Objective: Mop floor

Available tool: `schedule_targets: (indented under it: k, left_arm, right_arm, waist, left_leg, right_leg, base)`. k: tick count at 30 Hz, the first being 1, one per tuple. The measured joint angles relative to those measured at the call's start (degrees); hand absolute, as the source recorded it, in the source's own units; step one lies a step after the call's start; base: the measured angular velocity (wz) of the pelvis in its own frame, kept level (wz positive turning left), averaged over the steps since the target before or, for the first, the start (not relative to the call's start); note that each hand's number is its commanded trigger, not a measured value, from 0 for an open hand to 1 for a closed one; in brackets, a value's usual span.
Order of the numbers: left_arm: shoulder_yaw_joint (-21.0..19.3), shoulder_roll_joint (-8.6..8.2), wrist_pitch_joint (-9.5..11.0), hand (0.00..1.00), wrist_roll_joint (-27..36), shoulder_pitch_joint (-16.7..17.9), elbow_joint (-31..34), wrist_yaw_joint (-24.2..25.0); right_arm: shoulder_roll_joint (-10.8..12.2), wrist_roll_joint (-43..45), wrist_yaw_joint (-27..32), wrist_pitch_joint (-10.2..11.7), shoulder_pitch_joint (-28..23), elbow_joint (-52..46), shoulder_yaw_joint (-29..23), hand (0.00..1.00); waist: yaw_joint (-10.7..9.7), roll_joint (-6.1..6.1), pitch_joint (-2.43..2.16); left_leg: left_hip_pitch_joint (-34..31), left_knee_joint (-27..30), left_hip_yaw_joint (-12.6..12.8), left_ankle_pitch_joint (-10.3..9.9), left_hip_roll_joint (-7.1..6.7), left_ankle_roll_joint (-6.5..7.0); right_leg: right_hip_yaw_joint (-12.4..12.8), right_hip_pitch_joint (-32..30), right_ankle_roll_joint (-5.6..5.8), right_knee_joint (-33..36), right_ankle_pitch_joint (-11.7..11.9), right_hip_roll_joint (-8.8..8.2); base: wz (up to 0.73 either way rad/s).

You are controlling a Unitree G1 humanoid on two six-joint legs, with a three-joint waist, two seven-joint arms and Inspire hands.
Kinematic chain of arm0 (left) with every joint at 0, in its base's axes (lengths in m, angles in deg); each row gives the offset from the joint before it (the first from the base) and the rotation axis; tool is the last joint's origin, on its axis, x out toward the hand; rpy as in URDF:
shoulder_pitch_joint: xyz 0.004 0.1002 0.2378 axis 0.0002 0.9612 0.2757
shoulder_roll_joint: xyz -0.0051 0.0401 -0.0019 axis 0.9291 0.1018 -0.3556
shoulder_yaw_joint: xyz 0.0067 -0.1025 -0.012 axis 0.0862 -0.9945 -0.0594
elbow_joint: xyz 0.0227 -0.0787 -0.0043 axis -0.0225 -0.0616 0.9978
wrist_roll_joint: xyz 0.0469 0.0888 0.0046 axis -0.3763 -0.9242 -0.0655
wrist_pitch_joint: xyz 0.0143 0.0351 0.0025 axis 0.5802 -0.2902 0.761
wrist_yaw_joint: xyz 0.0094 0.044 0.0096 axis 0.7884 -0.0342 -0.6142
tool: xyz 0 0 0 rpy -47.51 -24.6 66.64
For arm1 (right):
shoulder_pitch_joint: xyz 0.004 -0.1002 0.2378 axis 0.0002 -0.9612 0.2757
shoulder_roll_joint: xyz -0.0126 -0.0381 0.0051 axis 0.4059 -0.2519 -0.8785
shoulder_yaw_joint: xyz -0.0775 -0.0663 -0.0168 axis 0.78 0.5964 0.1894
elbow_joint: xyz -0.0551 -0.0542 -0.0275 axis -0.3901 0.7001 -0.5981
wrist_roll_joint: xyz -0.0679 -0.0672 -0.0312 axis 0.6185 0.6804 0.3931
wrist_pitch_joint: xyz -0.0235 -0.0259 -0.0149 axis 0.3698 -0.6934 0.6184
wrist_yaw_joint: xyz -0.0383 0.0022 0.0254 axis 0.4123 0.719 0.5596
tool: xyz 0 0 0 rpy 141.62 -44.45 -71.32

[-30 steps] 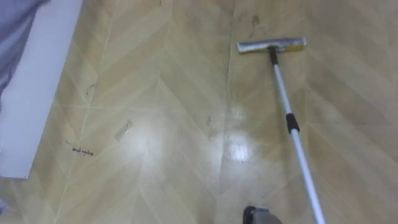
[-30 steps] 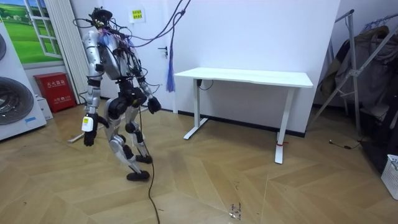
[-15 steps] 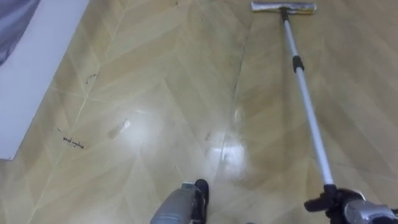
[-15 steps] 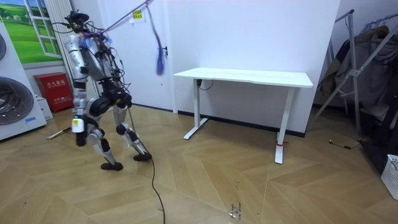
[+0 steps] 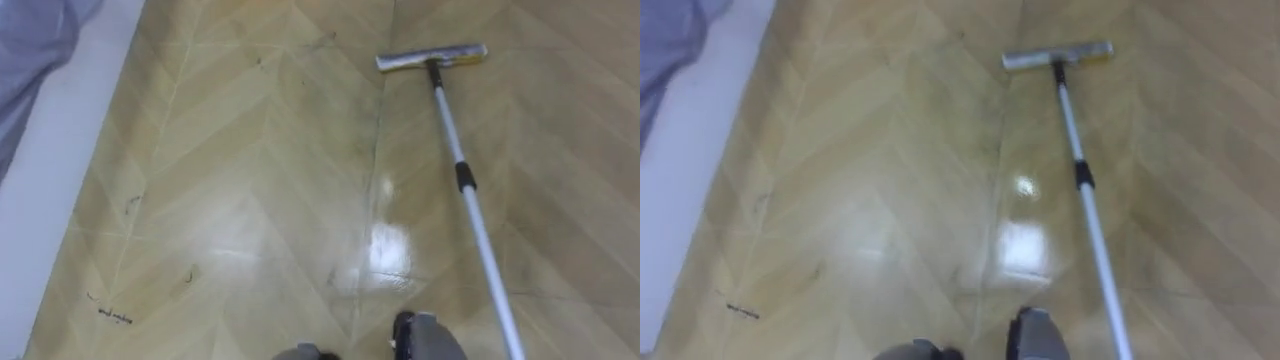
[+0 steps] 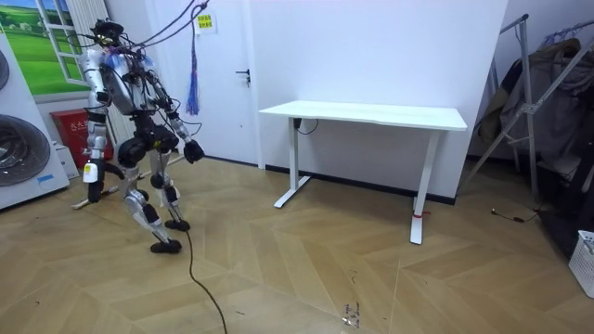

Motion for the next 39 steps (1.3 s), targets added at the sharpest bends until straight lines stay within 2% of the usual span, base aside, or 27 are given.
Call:
schedule_targets:
  k: [1, 2, 4, 5, 6, 7, 8, 9, 10, 11, 12, 13, 15, 16, 18, 19, 20, 22, 23, 24, 25, 26, 27, 30, 32, 35, 39]
  left_arm:
    - [0.32, 0.00, 0.06, 0.00, 0.00, 0.01, -0.01, 0.00]
    - [0.92, 0.00, 0.06, 0.00, -0.01, 0.11, -0.06, -0.02]
    - [1.77, 0.03, 0.07, 0.00, -0.02, 0.17, 0.03, -0.06]
    - [1.76, 0.40, 0.22, 0.00, -0.01, 0.39, 0.29, -0.20]
    - [1.75, 0.90, 0.70, 0.00, -0.04, 0.77, 0.38, -0.26]
    - [1.71, 1.03, 0.86, 0.00, -0.03, 1.00, 0.37, -0.27]
    - [1.75, 1.20, 1.36, 0.00, 0.02, 1.21, 0.36, -0.27]
    - [1.75, 1.35, 2.04, 0.00, 0.35, 1.54, 0.38, -0.27]
    - [1.76, 1.37, 2.24, 0.00, 0.46, 1.66, 0.40, -0.26]
    - [1.76, 1.40, 2.55, 0.00, 0.37, 1.78, 0.57, -0.17]
    - [1.76, 1.38, 2.75, 0.00, -0.08, 1.64, 0.63, 0.23]
    - [1.77, 1.37, 2.87, 0.00, -0.44, 1.53, 0.64, 0.54]
    - [1.76, 1.37, 3.06, 0.00, -1.25, 1.33, 0.62, 1.91]
    - [1.71, 1.36, 3.07, 0.00, -1.27, 1.20, 0.64, 2.68]
    - [1.72, 1.24, 3.20, 0.00, -1.49, 0.97, 1.00, 3.43]
    - [1.71, 1.21, 3.19, 0.00, -1.83, 0.89, 1.03, 3.64]
    - [1.62, 1.02, 2.94, 0.00, -2.71, 0.33, 1.00, 3.65]
    - [1.09, 0.56, 2.91, 0.00, -4.33, -0.69, 0.89, 3.02]
    - [1.00, 0.52, 2.97, 0.00, -4.55, -0.70, 0.89, 2.55]
    - [0.79, 0.60, 2.77, 0.00, -4.54, -0.63, 0.86, 2.16]
    - [0.38, 0.51, 2.64, 0.00, -4.59, -0.65, 0.87, 1.91]
    - [-0.57, -0.44, 2.20, 0.00, -4.58, -0.26, 0.62, 1.22]
    - [-0.77, -1.08, 2.20, 0.00, -4.46, -0.01, 0.63, 1.03]
    - [-0.86, -1.37, 2.33, 0.00, -4.62, 0.00, 0.84, 0.29]
    - [-0.82, -1.37, 2.49, 0.00, -4.23, 0.32, 0.33, -0.35]
    - [-1.01, -1.34, 2.49, 0.00, -3.36, 1.17, -0.30, -1.33]
    - [-0.99, -1.30, 2.63, 0.00, -3.37, 2.23, -1.54, -1.35]
  right_arm:
    - [-0.19, 0.09, -0.05, -0.02, 0.79, 0.02, -0.01, 1.00]
    - [-0.75, 0.27, -0.23, -0.19, 2.84, 0.51, -0.02, 1.00]
    - [-2.16, 0.36, -0.23, -0.89, 6.60, 0.39, -0.29, 1.00]
    - [-2.66, 0.16, -0.20, -1.36, 9.93, 0.31, -0.28, 1.00]
    - [-3.05, 0.01, -0.28, -1.25, 13.20, 0.06, -0.20, 1.00]
    - [-3.31, -0.02, -0.38, -1.15, 14.52, -0.09, -0.19, 1.00]
    - [-3.87, -0.12, -0.83, -1.21, 16.59, -0.71, -0.19, 1.00]
    - [-3.94, -0.35, -1.00, -1.34, 17.76, -1.46, -0.17, 1.00]
    - [-3.94, -0.50, -1.15, -1.38, 18.20, -1.87, -0.18, 1.00]
    - [-3.89, -1.19, -1.77, -1.37, 18.80, -2.64, -0.21, 1.00]
    - [-3.94, -2.21, -2.67, -0.95, 18.95, -2.67, -0.27, 1.00]
    - [-3.97, -2.48, -3.05, -0.92, 18.83, -2.62, -0.31, 1.00]
    - [-3.98, -2.65, -4.22, -0.89, 17.90, -2.40, -0.30, 1.00]
    - [-4.07, -3.12, -5.06, -0.42, 16.49, -2.19, -0.29, 1.00]
    - [-4.65, -2.89, -5.97, 0.12, 12.86, -0.90, -0.22, 1.00]
    - [-4.77, -2.35, -5.90, 0.13, 12.14, -0.03, -0.11, 1.00]
    - [-4.92, -1.75, -5.51, 0.09, 9.81, 0.83, 0.31, 1.00]
    - [-4.72, -1.62, -4.28, 0.10, 5.63, 0.93, 0.82, 1.00]
    - [-3.87, -1.62, -3.49, 0.09, 2.94, 0.99, 0.89, 1.00]
    - [-2.57, -1.74, -3.25, 0.10, 0.39, 0.97, 1.13, 1.00]
    - [-1.91, -1.71, -3.27, 0.10, -0.66, 0.98, 1.12, 1.00]
    - [-0.78, -1.54, -3.48, 0.12, -2.89, 0.98, 1.13, 1.00]
    - [0.11, -1.28, -4.17, 0.11, -4.27, 0.95, 1.17, 1.00]
    - [1.55, 0.84, -5.30, 0.09, -4.93, 0.81, 1.37, 1.00]
    - [1.68, 1.78, -6.02, -0.24, -5.09, 0.83, 1.49, 1.00]
    - [1.65, 4.00, -6.07, -0.58, -4.55, 0.83, 1.34, 1.00]
    - [1.57, 6.46, -6.52, -1.52, -3.78, 0.58, 1.27, 1.00]
  waist:
    - [0.09, -0.20, 0.12]
    - [0.21, -0.61, 0.33]
    - [0.55, -0.93, 0.53]
    - [1.54, -2.15, 1.04]
    - [2.33, -2.74, 1.29]
    - [2.67, -2.96, 1.42]
    - [3.69, -3.47, 1.54]
    - [4.22, -3.55, 1.31]
    - [4.19, -3.80, 1.24]
    - [4.23, -4.34, 0.97]
    - [4.23, -4.59, 0.91]
    - [4.22, -4.65, 0.93]
    - [4.22, -4.67, 0.91]
    - [4.16, -4.69, 0.89]
    - [3.85, -4.11, 0.63]
    - [3.65, -3.73, 0.46]
    - [3.20, -2.84, 0.19]
    - [2.65, -1.78, 0.15]
    - [1.80, -1.29, -0.10]
    - [1.27, -1.43, -0.29]
    - [0.67, -1.58, -0.09]
    - [-0.29, -1.67, -0.37]
    - [-0.32, -1.70, -0.51]
    - [-1.76, -2.07, -0.46]
    - [-2.21, -2.17, -0.43]
    - [-2.74, -2.82, -0.30]
    - [-2.74, -3.36, -0.25]
  left_leg:
    - [-0.64, 1.87, 0.03, 0.38, 0.24, -0.63]
    - [-1.96, 4.84, -0.02, 1.17, 0.49, -1.86]
    - [-4.89, 4.78, 0.16, 0.93, 0.06, -2.08]
    - [-7.36, 2.50, 0.65, 0.94, -0.28, -2.00]
    - [-9.71, -1.64, 0.97, 1.36, -0.89, -2.22]
    - [-10.62, -3.89, 1.06, 1.59, -1.01, -2.23]
    - [-12.15, -8.05, 1.25, 5.16, -1.10, -0.78]
    - [-12.19, -10.85, 1.11, 8.82, -1.57, -0.16]
    - [-11.79, -12.03, 0.94, 10.14, -1.98, 0.31]
    - [-10.10, -13.23, 1.49, 11.81, -2.05, 2.08]
    - [-8.75, -13.29, 2.51, 12.75, -1.60, 3.39]
    - [-8.30, -12.69, 2.63, 12.54, -1.67, 3.87]
    - [-6.80, -11.58, 2.62, 10.21, -2.07, 4.57]
    - [-5.74, -10.87, 2.82, 8.71, -2.42, 5.04]
    - [-3.82, -9.16, 3.34, 5.39, -2.96, 6.14]
    - [-3.42, -8.75, 3.20, 4.55, -2.98, 6.40]
    - [-2.48, -8.78, 3.00, 3.63, -2.98, 6.70]
    - [-1.19, -9.76, 2.91, 3.17, -2.95, 6.66]
    - [-0.02, -10.99, 2.74, 3.13, -3.02, 6.57]
    - [1.31, -12.28, 2.92, 2.92, -3.05, 6.14]
    - [2.19, -12.59, 2.95, 2.66, -3.13, 5.75]
    - [3.86, -13.89, 2.41, 2.26, -2.73, 5.03]
    - [5.96, -15.75, 2.40, 2.09, -2.23, 4.35]
    - [9.28, -17.74, 2.53, 1.57, -1.15, 3.19]
    - [11.34, -18.29, 2.44, 1.41, -0.89, 2.71]
    - [14.92, -19.26, 2.32, 1.97, -0.80, 1.81]
    - [21.59, -24.82, 1.85, 2.79, 0.10, 0.64]
  right_leg:
    - [-0.03, 0.15, -0.21, 0.57, -0.67, 0.14]
    - [0.03, 0.17, -1.01, 1.71, -2.00, 0.24]
    - [0.73, 0.15, -0.82, 2.18, -2.89, 0.97]
    - [1.20, 0.15, -0.78, 2.34, -2.91, 1.10]
    - [1.11, 0.61, -1.31, 2.46, -3.09, 1.15]
    - [1.11, 1.05, -1.23, 2.39, -3.31, 1.44]
    - [1.25, 2.41, -1.17, 2.04, -3.98, 1.95]
    - [1.37, 4.20, -0.69, 1.32, -4.66, 2.07]
    - [1.47, 5.13, -0.33, 0.96, -5.02, 2.04]
    - [1.77, 6.69, 0.30, 0.30, -5.65, 2.02]
    - [1.79, 8.48, 0.92, -0.46, -6.25, 2.00]
    - [1.84, 9.30, 1.22, -0.60, -6.43, 1.91]
    - [2.23, 10.93, 1.59, 0.22, -6.43, 1.67]
    - [2.15, 11.05, 2.65, 2.79, -5.86, 1.08]
    - [2.80, 8.51, 7.17, 11.35, -2.49, -0.25]
    - [3.14, 7.65, 7.28, 13.48, -1.03, -0.05]
    - [3.77, 6.09, 7.17, 14.91, -0.43, -0.09]
    - [4.21, 2.32, 7.21, 12.12, -0.47, -0.22]
    - [4.63, 0.77, 7.11, 5.74, -0.19, -0.35]
    - [4.66, 0.84, 6.69, -2.86, 2.36, -0.23]
    - [4.71, 0.85, 5.92, -5.58, 5.96, -0.23]
    - [4.56, 2.25, 4.95, -7.25, 6.79, 0.19]
    - [4.46, 3.93, 4.22, -8.78, 6.69, 1.06]
    - [4.31, 6.44, 2.96, -9.52, 5.85, 1.97]
    - [3.69, 8.42, 2.37, -9.79, 5.01, 2.29]
    - [3.43, 11.86, 1.71, -10.79, 4.28, 2.53]
    - [3.00, 18.00, 1.27, -15.23, 4.77, 3.75]
  base:
    - [0.08]
    - [0.07]
    - [0.00]
    - [-0.34]
    - [-0.39]
    - [-0.31]
    - [-0.15]
    - [-0.06]
    - [0.13]
    - [0.28]
    - [0.28]
    - [0.24]
    - [0.09]
    - [0.06]
    - [-0.03]
    - [-0.08]
    - [-0.07]
    - [0.00]
    - [0.00]
    - [0.00]
    - [-0.05]
    - [-0.20]
    - [-0.26]
    - [-0.18]
    - [-0.02]
    - [0.02]
    - [-0.03]
